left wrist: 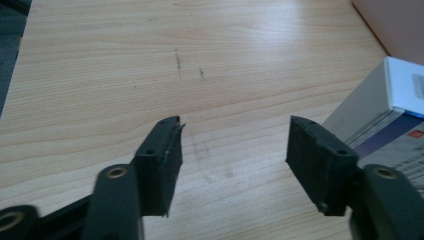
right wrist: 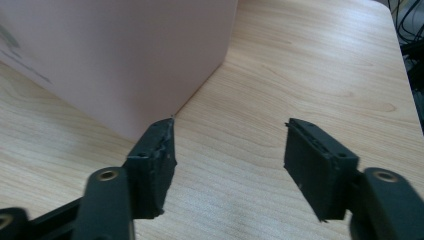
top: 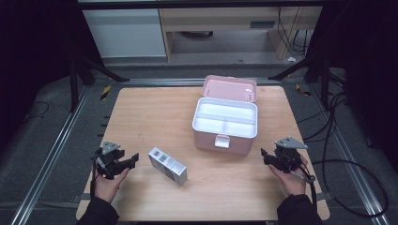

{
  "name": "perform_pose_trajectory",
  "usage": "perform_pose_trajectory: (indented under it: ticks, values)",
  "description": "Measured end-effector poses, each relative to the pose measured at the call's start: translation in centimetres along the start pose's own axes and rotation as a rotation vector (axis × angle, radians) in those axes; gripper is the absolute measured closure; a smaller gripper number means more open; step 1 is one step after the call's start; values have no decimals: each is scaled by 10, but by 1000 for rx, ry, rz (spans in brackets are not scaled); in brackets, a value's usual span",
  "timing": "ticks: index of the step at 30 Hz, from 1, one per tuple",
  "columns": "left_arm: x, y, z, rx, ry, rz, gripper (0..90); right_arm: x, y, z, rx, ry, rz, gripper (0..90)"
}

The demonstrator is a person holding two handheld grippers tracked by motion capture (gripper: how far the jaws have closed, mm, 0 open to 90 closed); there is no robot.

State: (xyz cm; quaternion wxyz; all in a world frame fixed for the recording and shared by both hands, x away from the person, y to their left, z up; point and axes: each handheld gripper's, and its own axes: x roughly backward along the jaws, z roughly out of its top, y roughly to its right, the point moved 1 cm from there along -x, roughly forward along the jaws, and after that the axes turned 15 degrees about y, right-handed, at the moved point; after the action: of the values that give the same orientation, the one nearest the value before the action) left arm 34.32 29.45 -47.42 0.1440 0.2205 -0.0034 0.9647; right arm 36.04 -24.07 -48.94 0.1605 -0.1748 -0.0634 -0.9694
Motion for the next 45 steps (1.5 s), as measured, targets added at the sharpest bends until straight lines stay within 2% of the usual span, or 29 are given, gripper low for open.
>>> perform_pose_trajectory:
  ticks: [1, 4, 5, 8, 9, 10, 12, 14, 15, 16, 17, 20, 24, 27, 29, 31, 33, 34, 36, 42, 45]
  values:
    - [0, 1, 1, -1, 1, 0, 435, 3, 1, 1, 0, 5, 11, 434]
    - [2, 6, 2, -13, 3, -7, 480, 7, 0, 3, -2, 16, 21, 499]
    - [4, 9, 0, -21, -3, -8, 502, 8, 0, 4, -2, 20, 21, 536]
    - [8, 11, -1, -26, -8, -20, 592, 12, -8, 12, -29, 27, 62, 651]
    - [10, 12, -1, -28, -6, -25, 680, 12, -18, 17, -7, 19, 88, 701]
    - [10, 12, 0, -27, -6, -31, 680, 12, -18, 17, -7, 19, 88, 701]
    - [13, 13, -1, -22, -10, -45, 745, 13, -28, 21, 18, 18, 113, 743]
    - [14, 16, -1, -38, -9, -60, 801, 13, -40, 24, 25, 15, 152, 777]
    - [15, 18, -2, -31, -19, -72, 852, 12, -51, 26, 38, 12, 191, 805]
    - [16, 21, -2, -34, -20, -82, 874, 12, -56, 27, 41, 11, 209, 820]
    - [16, 24, -2, -42, -21, -91, 874, 12, -56, 27, 41, 11, 209, 820]
    - [16, 32, -2, -63, -34, -112, 898, 12, -71, 30, 44, 15, 266, 853]
    - [16, 41, -4, -84, -52, -128, 899, 12, -79, 32, 43, 21, 292, 877]
    - [16, 46, -6, -92, -61, -139, 899, 10, -91, 33, 48, 21, 330, 893]
    - [17, 49, -7, -91, -63, -146, 899, 10, -94, 33, 50, 19, 338, 894]
    - [17, 51, -8, -97, -68, -151, 899, 6, -106, 35, 55, 21, 371, 895]
    - [16, 53, -8, -96, -70, -152, 898, 5, -110, 36, 55, 19, 383, 896]
    - [16, 53, -8, -95, -71, -156, 899, 2, -118, 37, 61, 17, 404, 896]
    - [15, 55, -9, -96, -73, -155, 899, 0, -123, 37, 61, 15, 414, 896]
    - [11, 59, -9, -98, -77, -159, 899, -9, -150, 42, 65, 19, 476, 894]
    - [7, 61, -10, -105, -82, -152, 899, -15, -163, 42, 86, 12, 496, 892]
